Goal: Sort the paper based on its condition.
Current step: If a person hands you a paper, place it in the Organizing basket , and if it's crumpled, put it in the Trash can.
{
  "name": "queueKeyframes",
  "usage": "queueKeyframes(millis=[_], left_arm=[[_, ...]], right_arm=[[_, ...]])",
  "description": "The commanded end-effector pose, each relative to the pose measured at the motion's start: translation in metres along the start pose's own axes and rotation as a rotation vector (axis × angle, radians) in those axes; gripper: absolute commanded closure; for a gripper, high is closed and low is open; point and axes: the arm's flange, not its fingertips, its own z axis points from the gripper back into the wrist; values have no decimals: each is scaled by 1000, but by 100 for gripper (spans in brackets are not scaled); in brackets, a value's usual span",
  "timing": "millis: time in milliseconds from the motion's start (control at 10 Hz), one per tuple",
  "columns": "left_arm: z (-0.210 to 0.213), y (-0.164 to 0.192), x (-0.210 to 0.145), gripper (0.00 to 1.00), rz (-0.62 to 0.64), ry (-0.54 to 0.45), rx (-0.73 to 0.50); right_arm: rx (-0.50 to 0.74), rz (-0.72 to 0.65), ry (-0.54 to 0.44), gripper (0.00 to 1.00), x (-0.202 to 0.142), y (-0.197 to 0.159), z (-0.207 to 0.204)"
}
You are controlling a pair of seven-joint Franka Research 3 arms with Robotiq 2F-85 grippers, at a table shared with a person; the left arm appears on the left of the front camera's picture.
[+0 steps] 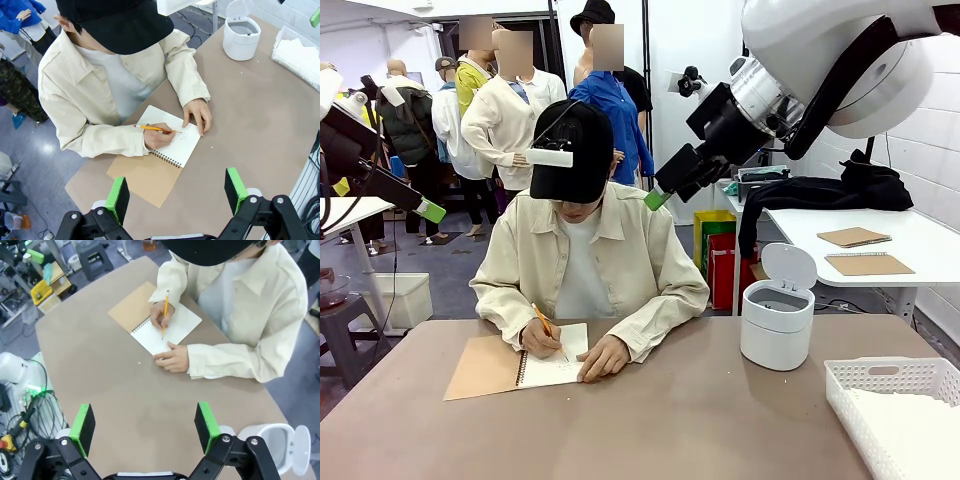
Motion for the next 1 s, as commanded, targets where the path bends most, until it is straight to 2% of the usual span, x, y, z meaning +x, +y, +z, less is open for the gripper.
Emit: queueKeyframes(millis=[0,900], left_arm=[[0,0,0,0,2,0,0],[0,0,0,0,2,0,0]], right_arm=[[-2,-4,-4,0,0,-1,0],[-2,-4,-4,0,0,-1,0]])
